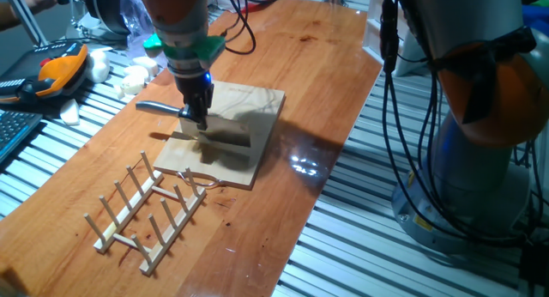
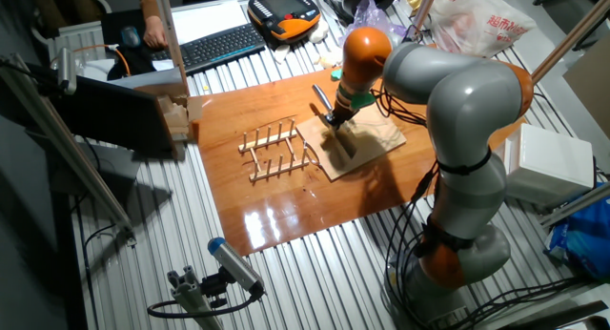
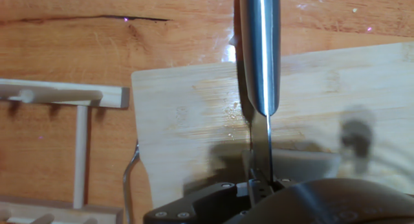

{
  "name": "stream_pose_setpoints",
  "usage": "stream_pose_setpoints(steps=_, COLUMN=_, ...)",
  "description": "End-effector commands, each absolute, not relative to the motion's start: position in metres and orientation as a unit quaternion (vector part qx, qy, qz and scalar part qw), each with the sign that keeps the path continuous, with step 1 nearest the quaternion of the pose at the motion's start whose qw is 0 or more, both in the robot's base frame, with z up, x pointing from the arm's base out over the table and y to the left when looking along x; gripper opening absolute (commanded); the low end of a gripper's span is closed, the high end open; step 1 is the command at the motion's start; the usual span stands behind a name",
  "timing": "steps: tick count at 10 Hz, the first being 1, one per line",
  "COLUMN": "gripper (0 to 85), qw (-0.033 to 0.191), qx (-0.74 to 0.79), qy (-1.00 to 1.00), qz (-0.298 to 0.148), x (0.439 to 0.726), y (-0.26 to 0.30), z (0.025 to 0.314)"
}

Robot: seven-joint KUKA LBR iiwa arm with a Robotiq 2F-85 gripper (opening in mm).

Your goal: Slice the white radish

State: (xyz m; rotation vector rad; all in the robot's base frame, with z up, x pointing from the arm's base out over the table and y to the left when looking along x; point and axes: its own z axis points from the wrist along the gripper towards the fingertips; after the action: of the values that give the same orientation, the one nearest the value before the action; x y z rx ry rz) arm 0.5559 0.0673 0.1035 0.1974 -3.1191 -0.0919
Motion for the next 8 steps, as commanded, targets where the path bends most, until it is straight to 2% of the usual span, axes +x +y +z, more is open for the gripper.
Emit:
stream_pose_setpoints(steps=1, gripper=0.0, qw=0.009, qx=0.063, qy=-0.998, qz=-0.027, x=0.5551, y=0.0651, z=0.1111)
stream_pose_setpoints(steps=8, gripper=0.0, qw=0.003, qx=0.062, qy=-0.998, qz=-0.017, x=0.5577, y=0.0583, z=0.1115)
